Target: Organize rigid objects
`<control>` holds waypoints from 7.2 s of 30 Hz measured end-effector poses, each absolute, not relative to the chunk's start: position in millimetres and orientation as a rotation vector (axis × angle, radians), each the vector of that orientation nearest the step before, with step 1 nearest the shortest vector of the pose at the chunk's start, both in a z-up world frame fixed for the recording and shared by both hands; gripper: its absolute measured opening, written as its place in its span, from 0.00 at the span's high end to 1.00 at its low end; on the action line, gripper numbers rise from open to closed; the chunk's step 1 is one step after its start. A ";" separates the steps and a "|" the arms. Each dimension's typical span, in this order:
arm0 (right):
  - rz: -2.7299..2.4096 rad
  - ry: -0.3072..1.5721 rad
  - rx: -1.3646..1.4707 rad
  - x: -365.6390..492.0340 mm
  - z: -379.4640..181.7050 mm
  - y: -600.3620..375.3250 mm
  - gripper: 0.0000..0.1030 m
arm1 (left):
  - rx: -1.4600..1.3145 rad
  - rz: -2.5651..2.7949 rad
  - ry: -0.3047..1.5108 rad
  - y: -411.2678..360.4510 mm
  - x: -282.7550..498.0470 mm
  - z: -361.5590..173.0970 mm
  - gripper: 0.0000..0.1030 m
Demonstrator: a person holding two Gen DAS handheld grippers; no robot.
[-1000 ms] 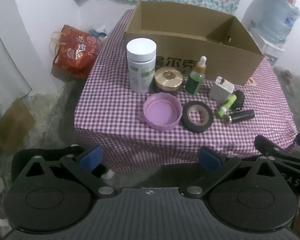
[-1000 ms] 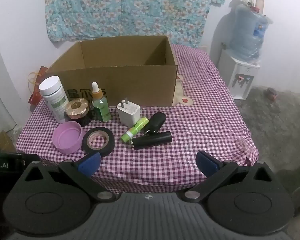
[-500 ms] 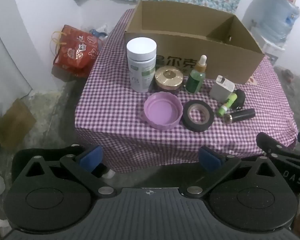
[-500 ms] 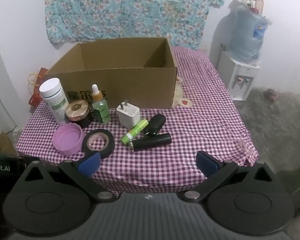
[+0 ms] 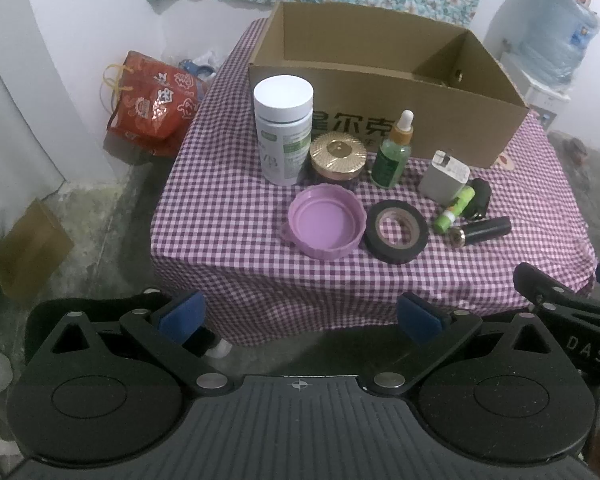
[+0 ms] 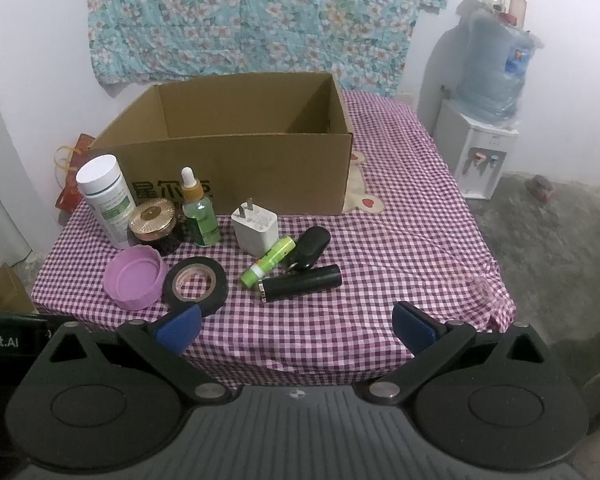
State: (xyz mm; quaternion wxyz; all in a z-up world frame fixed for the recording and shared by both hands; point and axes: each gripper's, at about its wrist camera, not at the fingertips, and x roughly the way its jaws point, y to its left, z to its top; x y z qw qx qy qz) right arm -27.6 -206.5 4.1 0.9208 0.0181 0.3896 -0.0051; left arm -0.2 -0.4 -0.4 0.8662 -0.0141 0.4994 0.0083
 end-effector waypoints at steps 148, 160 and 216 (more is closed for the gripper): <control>0.220 1.052 0.802 81.2 -84.5 -325.9 0.75 | 0.327 -0.622 1.025 -162.4 89.4 -54.1 0.80; 0.320 0.861 0.626 63.3 3.9 -294.0 0.75 | 0.261 -0.560 0.813 -133.6 54.5 14.9 0.80; 0.607 1.153 0.750 264.8 4.7 -197.6 0.77 | 0.185 -0.056 0.976 -42.7 202.2 49.6 0.52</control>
